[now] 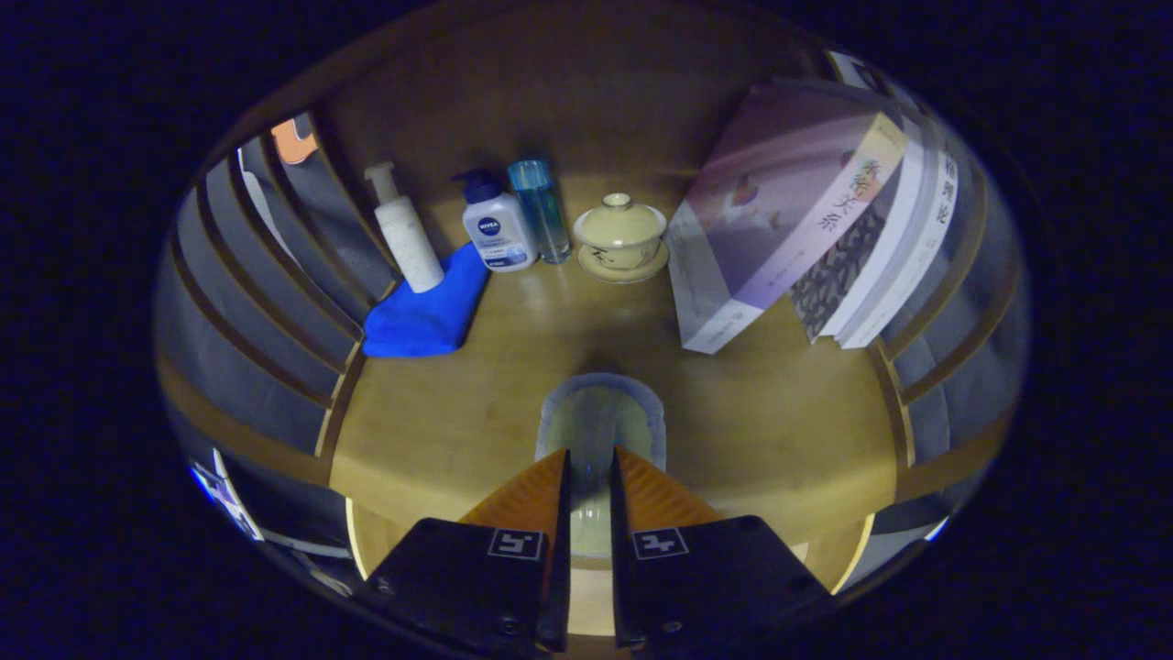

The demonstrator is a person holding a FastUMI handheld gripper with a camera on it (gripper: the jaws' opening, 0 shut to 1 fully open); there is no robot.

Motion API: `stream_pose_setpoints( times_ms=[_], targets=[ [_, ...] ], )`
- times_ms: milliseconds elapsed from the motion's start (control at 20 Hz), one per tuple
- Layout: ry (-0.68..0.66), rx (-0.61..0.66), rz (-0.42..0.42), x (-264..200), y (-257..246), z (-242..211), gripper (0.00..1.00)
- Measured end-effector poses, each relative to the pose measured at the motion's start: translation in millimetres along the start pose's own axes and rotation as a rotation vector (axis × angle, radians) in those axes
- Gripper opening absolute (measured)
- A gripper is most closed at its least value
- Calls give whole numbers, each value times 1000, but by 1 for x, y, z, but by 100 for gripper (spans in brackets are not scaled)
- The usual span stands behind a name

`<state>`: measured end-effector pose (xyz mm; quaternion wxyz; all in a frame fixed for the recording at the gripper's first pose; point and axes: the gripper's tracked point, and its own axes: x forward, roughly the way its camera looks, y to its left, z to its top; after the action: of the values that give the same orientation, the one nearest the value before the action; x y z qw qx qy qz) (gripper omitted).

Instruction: Pull open the drawer, take out the items inside it, and place them on the countertop above the cabinet.

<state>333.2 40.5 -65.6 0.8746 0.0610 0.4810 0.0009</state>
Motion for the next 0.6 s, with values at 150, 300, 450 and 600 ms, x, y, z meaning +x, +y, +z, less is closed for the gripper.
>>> stream_pose_setpoints(
  times_ms=[150,300,450,600],
  targets=[
    [-20,23,15,7,2,4,22],
    [-45,49,72,1,11,5,40],
    [-108,68,87,-7,13,11,70],
    [-197,53,121,-35,22,14,71]
  ],
)
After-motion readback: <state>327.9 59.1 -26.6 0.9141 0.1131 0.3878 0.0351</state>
